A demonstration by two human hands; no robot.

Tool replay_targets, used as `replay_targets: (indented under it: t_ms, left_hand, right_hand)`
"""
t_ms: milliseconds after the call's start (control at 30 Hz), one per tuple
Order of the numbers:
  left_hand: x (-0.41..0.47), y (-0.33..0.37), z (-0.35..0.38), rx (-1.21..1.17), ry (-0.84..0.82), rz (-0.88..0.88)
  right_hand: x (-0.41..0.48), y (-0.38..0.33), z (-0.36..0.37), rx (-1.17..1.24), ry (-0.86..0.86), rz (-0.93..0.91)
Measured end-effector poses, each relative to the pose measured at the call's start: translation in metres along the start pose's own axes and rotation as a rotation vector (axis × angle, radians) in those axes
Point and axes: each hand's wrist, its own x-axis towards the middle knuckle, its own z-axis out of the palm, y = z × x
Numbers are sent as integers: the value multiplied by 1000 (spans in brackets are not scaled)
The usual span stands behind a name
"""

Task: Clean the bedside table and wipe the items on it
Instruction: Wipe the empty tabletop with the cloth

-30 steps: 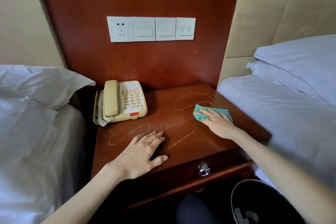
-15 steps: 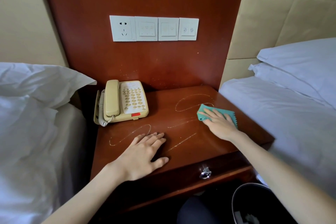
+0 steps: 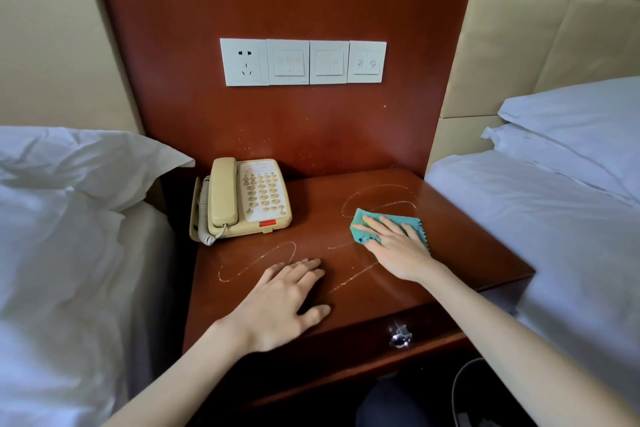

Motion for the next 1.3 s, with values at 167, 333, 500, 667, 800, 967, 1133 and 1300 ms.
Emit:
replay_targets:
  t_ms: [167,333,500,667,800,967,1133,1300]
  left_hand:
    - [-1,1,-1,2,-6,-11]
    - [-1,2,-3,-5,-1,-15]
    - [-2,4,-2,-9,16,-22]
    - [-2,5,-1,-21,30,-45]
    - [-3,6,-4,-48,27,-62]
    - [-4,-5,-27,-86,95,-123]
    - [-20,-20,-42,-115,192,-214]
    - [-46,-45,-36,-34,273,-338]
  right_hand:
    - [-4,-5,-1,-56,-23,-61]
    - [-42,-15,4,14,-43,-175]
    - [-77,-32,8,47,-70,-279]
    - [-63,-32,5,10,-78,-270]
    - [-24,-38,1,21,-76,-195]
    - [7,-52,-2,3,-82,-164]
    - [0,-52,1,-1,-73,-200]
    - [-23,-68,5,15,-106,-324]
